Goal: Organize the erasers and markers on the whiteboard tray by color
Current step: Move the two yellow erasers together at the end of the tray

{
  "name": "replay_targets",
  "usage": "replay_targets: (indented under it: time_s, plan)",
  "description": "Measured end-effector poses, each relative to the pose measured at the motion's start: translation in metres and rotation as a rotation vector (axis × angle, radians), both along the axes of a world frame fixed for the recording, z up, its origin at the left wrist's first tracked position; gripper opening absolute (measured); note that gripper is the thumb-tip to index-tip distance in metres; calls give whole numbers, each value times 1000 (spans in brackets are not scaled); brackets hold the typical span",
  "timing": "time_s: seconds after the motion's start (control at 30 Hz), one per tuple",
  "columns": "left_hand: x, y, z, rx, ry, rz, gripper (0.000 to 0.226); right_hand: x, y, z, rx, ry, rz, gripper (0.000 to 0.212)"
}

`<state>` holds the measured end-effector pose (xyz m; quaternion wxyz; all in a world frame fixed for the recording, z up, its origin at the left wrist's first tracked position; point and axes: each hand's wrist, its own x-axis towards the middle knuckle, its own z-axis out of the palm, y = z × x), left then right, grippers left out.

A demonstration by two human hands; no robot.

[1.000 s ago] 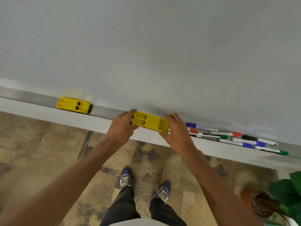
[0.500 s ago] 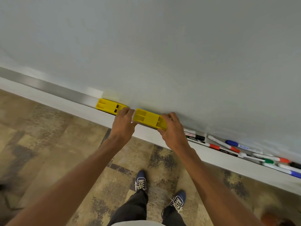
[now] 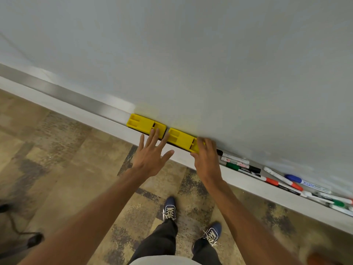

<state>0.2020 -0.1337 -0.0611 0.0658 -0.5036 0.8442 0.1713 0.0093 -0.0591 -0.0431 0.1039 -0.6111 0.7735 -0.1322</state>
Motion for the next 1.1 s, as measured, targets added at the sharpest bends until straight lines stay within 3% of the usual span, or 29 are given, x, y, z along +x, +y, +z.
replay_targets:
  time_s: [0.53, 0.83, 1.0, 1.1]
  plan:
    - [5, -1, -10, -17, 12, -27, 79, 16, -5, -18, -49, -85, -88, 56]
    - [11, -2, -9, -11, -15, -60, 74, 14, 1, -26, -144, -254, -104, 35]
    - [8, 0, -6, -14, 15, -61, 76, 11, 6, -27, -128, -260, -88, 34]
    - [3, 3, -1, -36, 86, -61, 75, 6, 12, -25, -139, -170, -98, 31]
